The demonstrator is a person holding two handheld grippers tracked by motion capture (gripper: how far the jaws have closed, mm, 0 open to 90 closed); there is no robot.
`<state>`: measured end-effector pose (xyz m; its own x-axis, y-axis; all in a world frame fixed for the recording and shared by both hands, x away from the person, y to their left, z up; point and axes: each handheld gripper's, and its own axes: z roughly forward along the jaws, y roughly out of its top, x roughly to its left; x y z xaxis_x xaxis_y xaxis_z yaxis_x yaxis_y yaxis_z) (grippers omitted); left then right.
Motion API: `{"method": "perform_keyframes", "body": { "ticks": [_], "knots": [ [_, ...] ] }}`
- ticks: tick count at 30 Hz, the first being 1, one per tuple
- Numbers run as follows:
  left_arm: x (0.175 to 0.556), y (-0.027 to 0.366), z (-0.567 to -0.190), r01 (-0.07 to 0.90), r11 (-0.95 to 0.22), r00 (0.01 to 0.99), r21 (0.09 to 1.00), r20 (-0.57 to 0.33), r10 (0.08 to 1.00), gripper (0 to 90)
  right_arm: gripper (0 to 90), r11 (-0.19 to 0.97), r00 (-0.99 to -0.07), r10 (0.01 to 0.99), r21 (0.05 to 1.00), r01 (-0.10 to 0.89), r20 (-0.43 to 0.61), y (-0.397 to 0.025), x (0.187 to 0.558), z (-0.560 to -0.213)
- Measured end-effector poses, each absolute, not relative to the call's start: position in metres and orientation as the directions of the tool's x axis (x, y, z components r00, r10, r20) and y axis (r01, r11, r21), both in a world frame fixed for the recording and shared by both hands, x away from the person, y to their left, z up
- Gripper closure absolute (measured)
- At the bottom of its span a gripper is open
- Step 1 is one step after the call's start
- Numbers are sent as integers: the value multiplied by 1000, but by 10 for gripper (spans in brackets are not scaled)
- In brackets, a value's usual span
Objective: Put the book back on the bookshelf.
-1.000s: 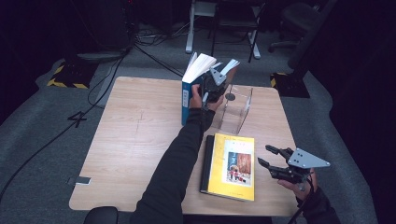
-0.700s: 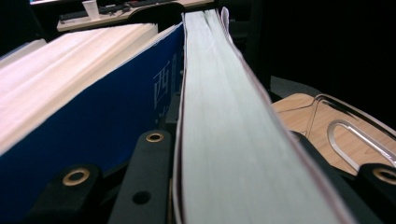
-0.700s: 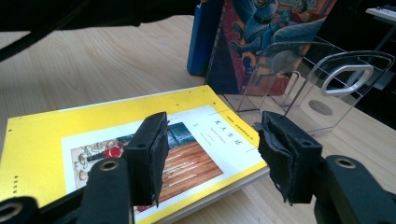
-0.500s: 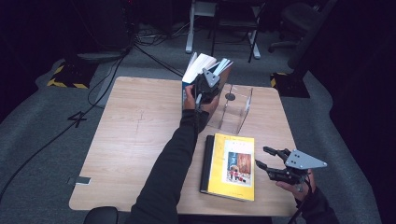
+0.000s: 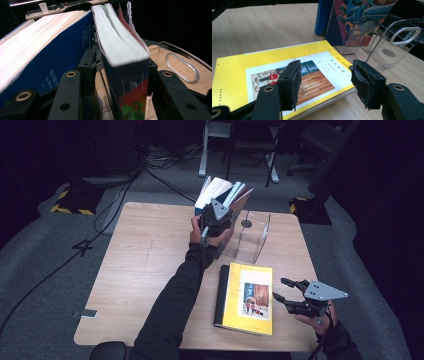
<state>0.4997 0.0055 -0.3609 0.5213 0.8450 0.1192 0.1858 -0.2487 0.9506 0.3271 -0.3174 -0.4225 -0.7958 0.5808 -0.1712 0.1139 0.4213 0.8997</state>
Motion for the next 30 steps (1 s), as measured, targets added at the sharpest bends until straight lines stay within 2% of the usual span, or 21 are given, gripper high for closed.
{"method": "perform_keyframes", "body": {
  "ticks": [9,14,24,30],
  "knots": [
    [490,18,-378,200,-253,567,947,99,818,574,415,428,-792,587,895,125,-170,-318,329,-425],
    [486,22,-386,209,-292,595,934,116,796,567,413,432,-791,589,892,134,-166,-318,331,-427],
    [478,35,-401,232,-359,621,904,147,770,472,375,446,-771,613,881,160,-170,-316,333,-431],
    [471,43,-411,243,-396,638,885,162,753,448,361,451,-767,621,874,181,-162,-315,334,-433]
  ]
}}
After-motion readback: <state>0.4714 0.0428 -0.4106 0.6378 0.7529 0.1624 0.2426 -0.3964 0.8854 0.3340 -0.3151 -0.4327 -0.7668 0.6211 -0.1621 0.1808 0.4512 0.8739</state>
